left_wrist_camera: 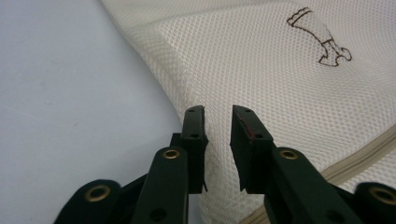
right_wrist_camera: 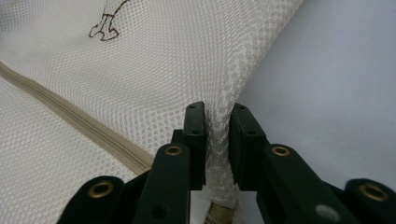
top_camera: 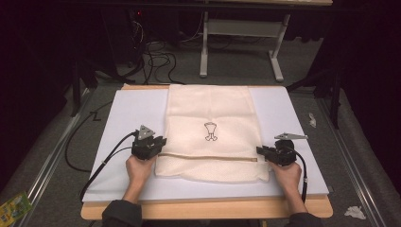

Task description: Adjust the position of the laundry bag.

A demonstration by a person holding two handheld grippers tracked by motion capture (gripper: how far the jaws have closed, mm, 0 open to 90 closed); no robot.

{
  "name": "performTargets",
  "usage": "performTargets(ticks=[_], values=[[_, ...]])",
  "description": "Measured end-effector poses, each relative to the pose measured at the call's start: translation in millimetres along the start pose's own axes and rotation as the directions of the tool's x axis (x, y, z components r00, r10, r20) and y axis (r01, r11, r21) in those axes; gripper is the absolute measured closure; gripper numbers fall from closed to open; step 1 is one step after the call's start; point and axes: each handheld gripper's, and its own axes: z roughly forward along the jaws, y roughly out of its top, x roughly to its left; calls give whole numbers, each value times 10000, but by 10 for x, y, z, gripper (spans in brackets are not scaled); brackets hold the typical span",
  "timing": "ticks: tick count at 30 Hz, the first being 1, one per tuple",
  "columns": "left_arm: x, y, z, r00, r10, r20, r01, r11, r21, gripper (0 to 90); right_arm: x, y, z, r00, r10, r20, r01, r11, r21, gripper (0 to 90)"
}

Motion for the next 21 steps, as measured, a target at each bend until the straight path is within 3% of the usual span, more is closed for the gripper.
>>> performTargets(ticks=[5, 10, 14, 21], values=[[-78, -54, -60, 9998, 209, -28, -210, 9989, -416, 648, -12, -5, -1, 9999, 143, 57, -143, 9999, -42, 669], [-160, -111, -70, 9997, 248, 9, -248, 9987, -437, 568, -9, -8, -10, 9998, 159, 90, -157, 9997, -202, 502], [-233, -166, -91, 9986, 522, -51, -524, 9979, -382, 548, 1, -10, -35, 9998, 177, 109, -173, 9989, -428, 450], [-350, -264, -50, 9986, 523, -103, -525, 9985, -140, 501, 7, 8, 9, 9990, 420, 121, -416, 9985, -348, 360]])
